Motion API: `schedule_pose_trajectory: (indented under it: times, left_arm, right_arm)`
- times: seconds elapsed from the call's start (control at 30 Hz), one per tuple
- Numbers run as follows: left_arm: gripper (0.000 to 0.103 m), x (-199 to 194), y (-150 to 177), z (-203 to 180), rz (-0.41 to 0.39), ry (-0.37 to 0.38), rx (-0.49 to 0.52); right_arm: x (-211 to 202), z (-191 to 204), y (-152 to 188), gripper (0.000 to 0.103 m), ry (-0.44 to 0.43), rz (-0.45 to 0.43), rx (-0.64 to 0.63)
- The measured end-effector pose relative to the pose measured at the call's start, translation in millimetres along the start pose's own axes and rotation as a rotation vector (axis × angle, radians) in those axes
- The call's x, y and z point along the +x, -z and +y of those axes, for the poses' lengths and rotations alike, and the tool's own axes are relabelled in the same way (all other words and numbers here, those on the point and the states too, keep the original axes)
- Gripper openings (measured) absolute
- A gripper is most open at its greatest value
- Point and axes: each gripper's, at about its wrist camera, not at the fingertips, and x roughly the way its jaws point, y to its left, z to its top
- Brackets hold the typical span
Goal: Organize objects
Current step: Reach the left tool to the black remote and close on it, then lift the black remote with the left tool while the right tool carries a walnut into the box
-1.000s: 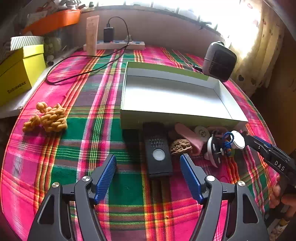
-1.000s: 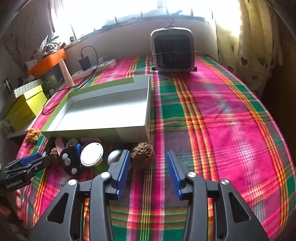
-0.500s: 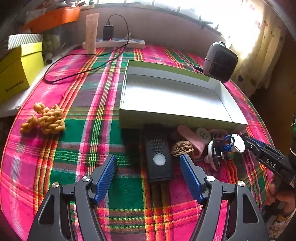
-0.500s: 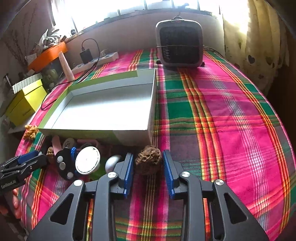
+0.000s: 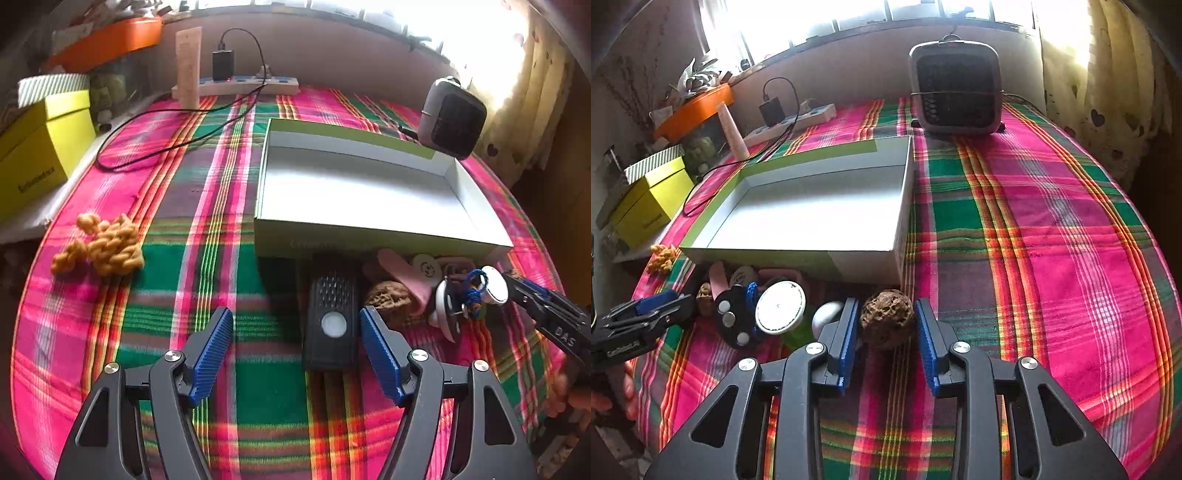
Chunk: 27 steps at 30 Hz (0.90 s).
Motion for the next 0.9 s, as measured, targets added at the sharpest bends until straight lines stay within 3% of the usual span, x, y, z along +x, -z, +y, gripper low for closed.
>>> schedule_pose_trajectory:
  times: [0.3, 0.63, 0.8, 0.9]
  left_arm:
    - [0.063, 4.6, -3.3, -7.2, -0.013, -0.020, 0.034]
    - [0.034, 4.5, -4.6, -14.9, -0.016, 0.000, 0.045]
    - [0.025, 3.7, -1.8, -19.8, -0.022, -0.016, 0.068]
    - [0.025, 3.0, -1.3, -20.7, -0.024, -0.015, 0.067]
  right_arm:
    - [-2.4, 2.4, 3.0, 0.032, 0.003, 0.001, -0.002]
    - [-4.5, 5.3, 5.3, 0.032, 0.005, -0.001, -0.004]
    - [-6.8, 7.0, 7.4, 0.032, 0.003, -0.002, -0.006]
    - [-8.5, 8.1, 8.8, 0.032, -0.002, -0.005, -0.007]
